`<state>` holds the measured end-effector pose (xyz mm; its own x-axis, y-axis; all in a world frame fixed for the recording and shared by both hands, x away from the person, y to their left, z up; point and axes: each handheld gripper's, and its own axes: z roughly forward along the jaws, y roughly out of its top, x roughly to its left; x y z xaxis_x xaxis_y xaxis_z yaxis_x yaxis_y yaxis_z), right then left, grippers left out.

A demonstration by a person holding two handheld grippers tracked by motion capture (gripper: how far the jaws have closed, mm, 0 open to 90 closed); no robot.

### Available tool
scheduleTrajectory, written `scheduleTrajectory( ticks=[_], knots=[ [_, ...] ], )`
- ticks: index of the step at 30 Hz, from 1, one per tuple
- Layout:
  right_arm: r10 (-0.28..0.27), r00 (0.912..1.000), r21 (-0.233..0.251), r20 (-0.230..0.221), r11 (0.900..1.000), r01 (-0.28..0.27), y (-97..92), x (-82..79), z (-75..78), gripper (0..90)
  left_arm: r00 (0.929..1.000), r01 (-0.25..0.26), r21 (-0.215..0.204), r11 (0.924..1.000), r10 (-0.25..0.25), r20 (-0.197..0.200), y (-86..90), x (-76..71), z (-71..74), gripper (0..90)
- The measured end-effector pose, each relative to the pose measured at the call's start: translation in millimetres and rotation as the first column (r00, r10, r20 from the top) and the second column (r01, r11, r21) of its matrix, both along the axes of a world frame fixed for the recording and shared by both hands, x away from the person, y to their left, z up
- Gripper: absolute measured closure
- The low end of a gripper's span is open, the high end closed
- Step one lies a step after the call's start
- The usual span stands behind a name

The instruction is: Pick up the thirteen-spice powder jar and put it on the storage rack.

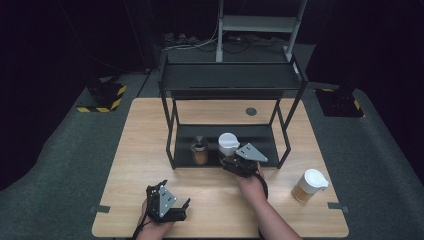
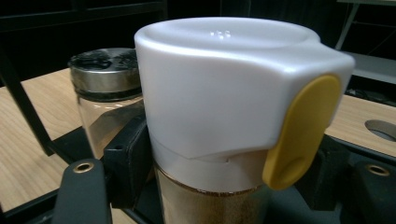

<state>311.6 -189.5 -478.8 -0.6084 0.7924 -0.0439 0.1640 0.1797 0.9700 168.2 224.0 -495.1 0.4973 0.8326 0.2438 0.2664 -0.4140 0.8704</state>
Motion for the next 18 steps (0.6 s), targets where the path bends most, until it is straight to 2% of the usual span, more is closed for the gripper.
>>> scheduleTrajectory(
  ticks=[18],
  knots=[
    [-0.026, 0.9993, 0.002, -0.027, 0.9997, 0.026, 1.4, 13.7, -0.3, 29.8, 1.0, 0.0, -0.002, 1.0, 0.0, 0.0, 0.4, -0.1, -0.1, 0.6]
  ],
)
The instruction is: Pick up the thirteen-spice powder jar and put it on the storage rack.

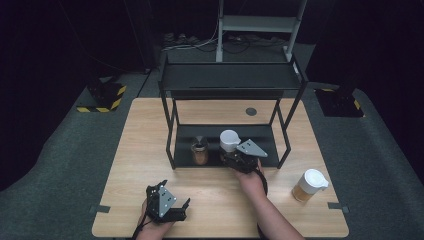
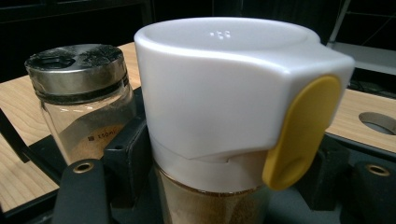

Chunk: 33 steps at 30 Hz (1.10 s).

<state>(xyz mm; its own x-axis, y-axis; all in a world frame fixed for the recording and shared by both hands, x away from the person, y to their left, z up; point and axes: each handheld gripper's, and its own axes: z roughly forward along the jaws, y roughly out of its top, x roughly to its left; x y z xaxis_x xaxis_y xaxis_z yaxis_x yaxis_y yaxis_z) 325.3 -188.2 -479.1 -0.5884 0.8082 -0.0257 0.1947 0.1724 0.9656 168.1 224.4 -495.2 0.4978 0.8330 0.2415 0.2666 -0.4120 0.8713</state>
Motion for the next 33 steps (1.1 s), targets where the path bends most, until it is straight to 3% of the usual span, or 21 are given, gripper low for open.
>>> scheduleTrajectory(
  ticks=[26, 29, 33],
  knots=[
    [-0.001, 0.9997, 0.02, -0.023, 0.9998, 0.002, -2.0, 4.2, -2.7, 28.5, 1.0, 0.0, 0.001, 1.0, 0.0, 0.0, -0.1, 0.0, 0.1, 0.6],
    [-0.011, 0.9987, 0.034, -0.05, 0.9993, 0.013, -1.4, 6.7, -2.0, 14.0, 1.0, 0.0, 0.0, 1.0, 0.0, -0.001, 0.0, 0.1, 0.1, 0.6],
    [-0.02, 0.999, 0.042, -0.041, 0.9989, 0.021, -1.4, 3.9, -4.1, 1.6, 1.0, 0.001, -0.001, 1.0, -0.001, -0.001, 0.2, 0.2, 0.0, 0.6]
  ],
)
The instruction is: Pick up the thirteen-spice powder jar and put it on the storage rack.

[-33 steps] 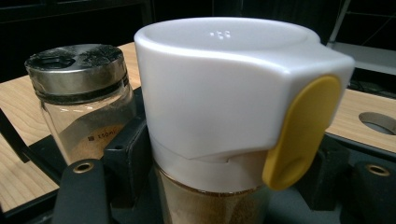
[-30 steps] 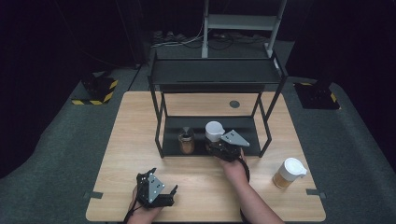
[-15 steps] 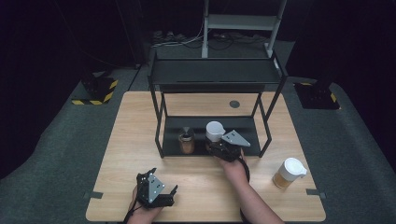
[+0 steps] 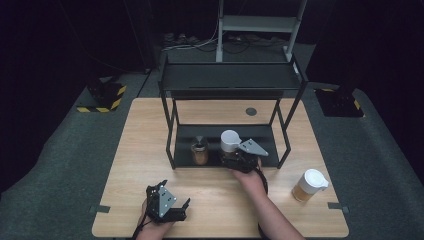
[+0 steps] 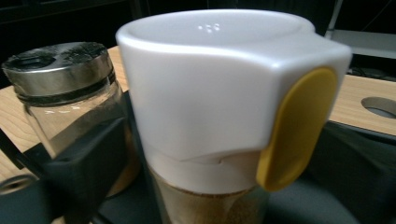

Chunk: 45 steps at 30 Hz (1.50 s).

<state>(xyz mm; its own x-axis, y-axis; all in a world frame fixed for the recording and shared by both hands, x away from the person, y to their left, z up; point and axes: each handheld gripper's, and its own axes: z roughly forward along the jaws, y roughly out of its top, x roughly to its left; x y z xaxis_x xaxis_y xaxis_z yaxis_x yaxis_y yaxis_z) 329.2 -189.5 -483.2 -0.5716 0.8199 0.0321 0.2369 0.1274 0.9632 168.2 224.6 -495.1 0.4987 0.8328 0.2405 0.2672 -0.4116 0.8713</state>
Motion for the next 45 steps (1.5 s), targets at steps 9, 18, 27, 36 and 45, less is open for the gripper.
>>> scheduleTrajectory(
  ticks=[9, 18, 27, 36, 45],
  knots=[
    [0.001, 0.9999, -0.005, 0.017, 1.0, -0.001, -3.6, -6.4, 1.8, 0.0, 1.0, 0.0, 0.005, 1.0, 0.0, 0.0, -0.6, 0.0, 0.3, 0.6],
    [-0.002, 0.9998, -0.01, 0.02, 0.9999, 0.002, -6.9, -14.0, 3.6, 0.0, 1.0, 0.001, 0.009, 1.0, -0.001, -0.001, -1.1, 0.1, 0.6, 0.6],
    [0.003, 0.9997, -0.017, 0.023, 0.9999, -0.002, -11.2, -22.8, 3.9, 0.0, 1.0, 0.001, 0.014, 0.9999, -0.001, -0.001, -2.0, 0.1, 0.7, 0.6],
    [0.012, 0.9994, -0.034, 0.033, 0.9993, -0.011, -18.7, -37.4, 5.1, 0.0, 1.0, 0.002, 0.019, 0.9998, -0.002, -0.003, -2.8, 0.4, 1.0, 0.6],
    [0.021, 0.9993, -0.046, 0.032, 0.9988, -0.019, -25.4, -50.4, 3.3, 0.0, 1.0, 0.002, 0.024, 0.9997, -0.002, -0.004, -3.6, 0.7, 1.4, 0.6]
  ],
)
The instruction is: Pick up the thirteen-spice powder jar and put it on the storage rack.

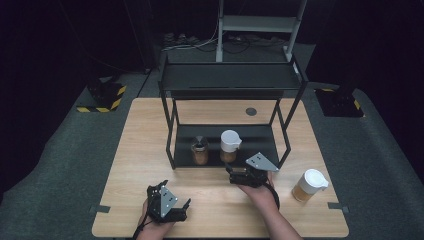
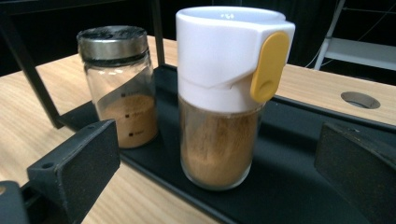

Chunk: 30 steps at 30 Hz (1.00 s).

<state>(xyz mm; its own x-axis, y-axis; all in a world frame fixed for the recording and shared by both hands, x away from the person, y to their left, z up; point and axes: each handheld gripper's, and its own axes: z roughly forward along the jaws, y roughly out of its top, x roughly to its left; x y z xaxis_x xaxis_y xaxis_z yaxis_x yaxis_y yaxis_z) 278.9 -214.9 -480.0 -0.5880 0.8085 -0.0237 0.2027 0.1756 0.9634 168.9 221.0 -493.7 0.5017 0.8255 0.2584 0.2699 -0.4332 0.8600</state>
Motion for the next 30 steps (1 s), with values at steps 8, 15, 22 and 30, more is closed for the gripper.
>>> scheduleTrajectory(
  ticks=[8, 15, 22, 30],
  knots=[
    [0.012, 0.9999, -0.016, 0.001, 0.9998, -0.012, -6.3, -13.0, -2.1, 0.0, 1.0, 0.0, 0.002, 1.0, 0.0, 0.0, -0.3, 0.0, 0.0, 0.6],
    [0.018, 0.9998, -0.033, 0.008, 0.9993, -0.018, -11.6, -23.0, -2.8, 0.0, 1.0, 0.002, 0.006, 1.0, -0.002, 0.001, -0.6, -0.1, 0.0, 0.6],
    [0.027, 0.9996, -0.059, 0.01, 0.9979, -0.027, -14.8, -34.1, -4.3, 0.0, 1.0, 0.002, 0.006, 1.0, -0.002, 0.001, -0.7, 0.0, 0.1, 0.6],
    [0.036, 0.9993, -0.097, 0.007, 0.9947, -0.035, -18.9, -46.7, -8.5, 0.0, 1.0, 0.003, 0.006, 1.0, -0.003, 0.002, -0.9, -0.3, -0.1, 0.6]
  ],
)
